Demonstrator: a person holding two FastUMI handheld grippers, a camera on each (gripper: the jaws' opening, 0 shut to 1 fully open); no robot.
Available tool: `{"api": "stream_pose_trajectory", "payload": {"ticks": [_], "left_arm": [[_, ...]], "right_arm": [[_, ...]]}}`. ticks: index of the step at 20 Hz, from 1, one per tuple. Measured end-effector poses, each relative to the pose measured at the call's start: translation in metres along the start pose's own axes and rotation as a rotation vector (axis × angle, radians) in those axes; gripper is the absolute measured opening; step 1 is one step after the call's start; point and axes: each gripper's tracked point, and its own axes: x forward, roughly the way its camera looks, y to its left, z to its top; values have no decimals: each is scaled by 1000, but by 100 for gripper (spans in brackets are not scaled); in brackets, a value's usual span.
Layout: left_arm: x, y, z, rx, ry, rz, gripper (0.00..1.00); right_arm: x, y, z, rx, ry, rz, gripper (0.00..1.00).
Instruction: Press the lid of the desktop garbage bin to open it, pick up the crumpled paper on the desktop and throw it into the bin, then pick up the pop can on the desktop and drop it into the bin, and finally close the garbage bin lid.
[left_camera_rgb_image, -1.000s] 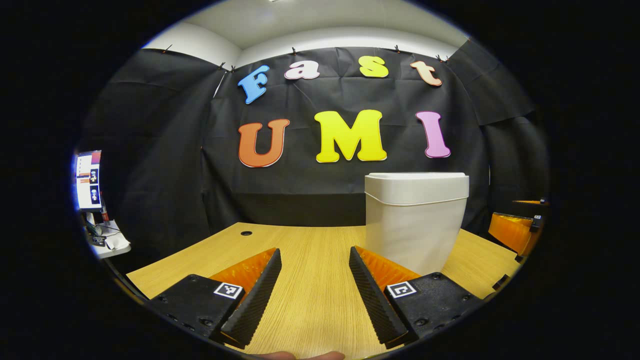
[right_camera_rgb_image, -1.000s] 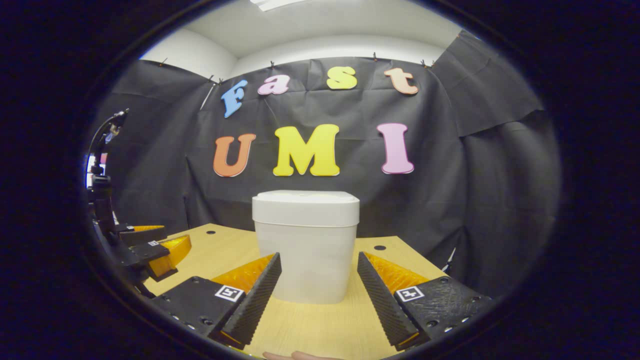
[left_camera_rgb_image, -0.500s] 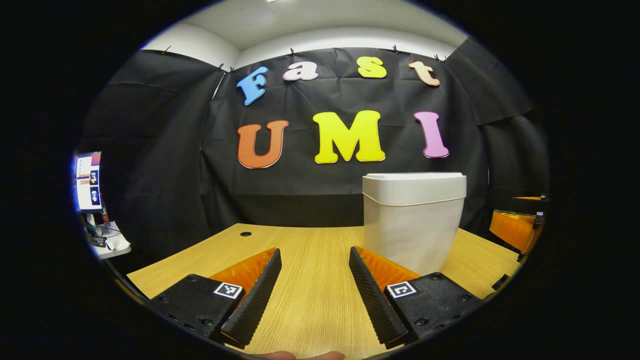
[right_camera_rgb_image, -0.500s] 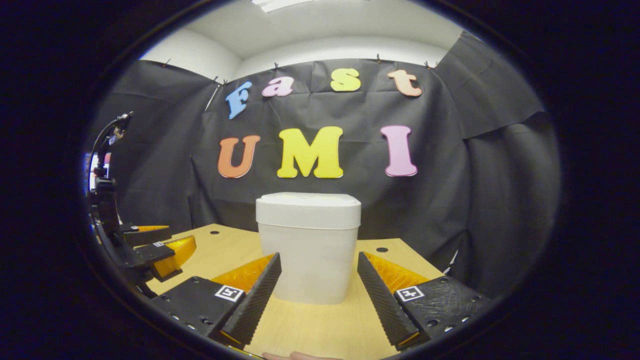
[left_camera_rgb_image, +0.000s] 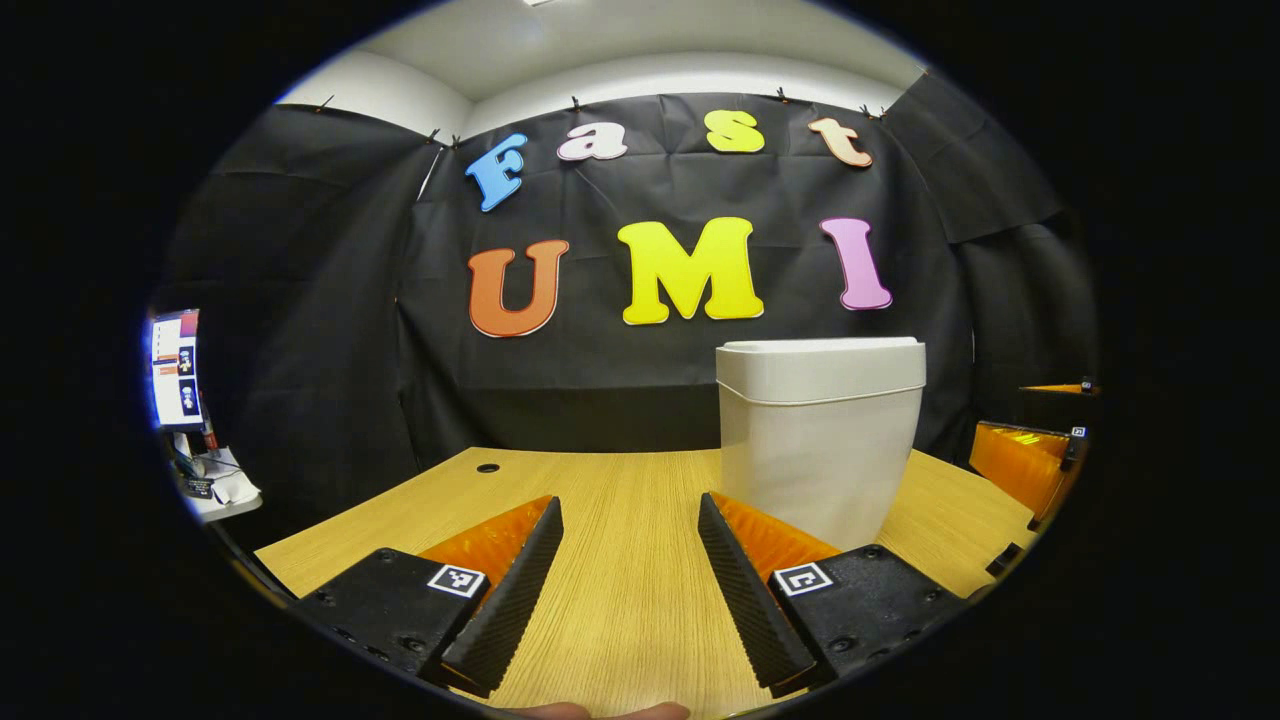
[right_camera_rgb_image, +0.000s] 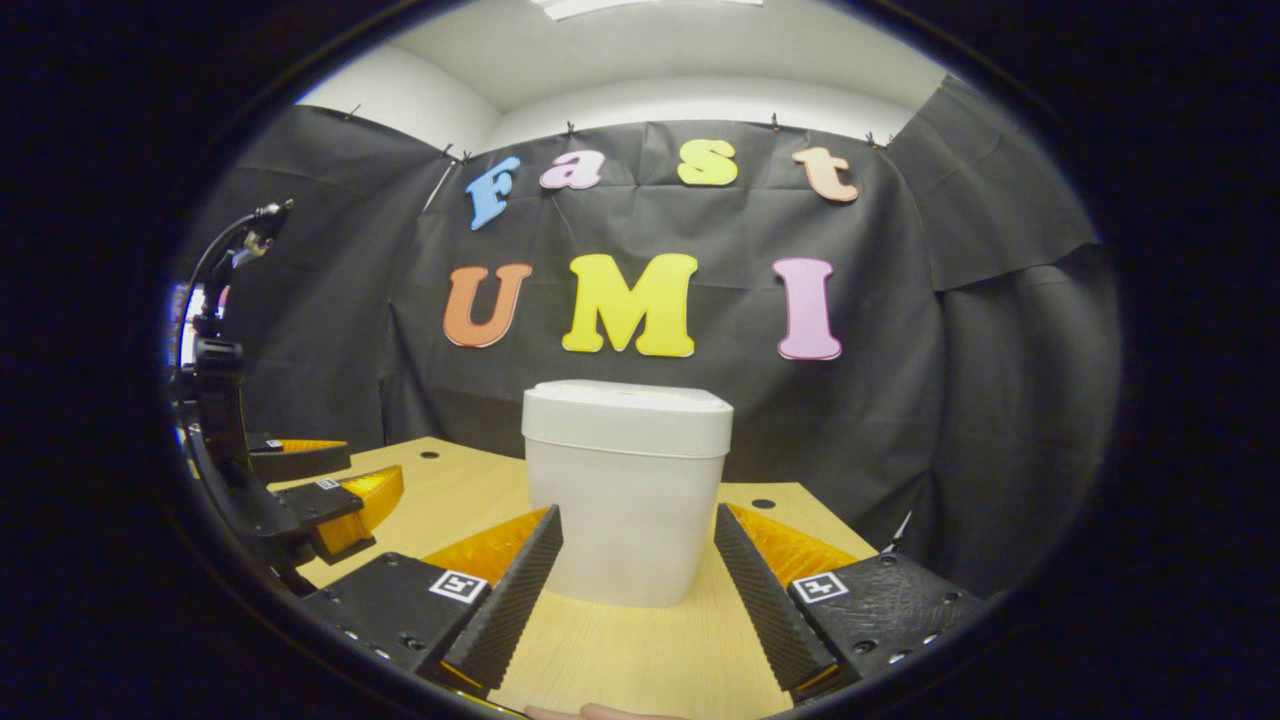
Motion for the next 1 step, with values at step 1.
{"api": "stream_pose_trajectory", "payload": {"ticks": [1], "left_arm": [[-3,1,-2,1,0,-2,89]], "right_arm": [[1,1,-2,-3,5,1,94]]}}
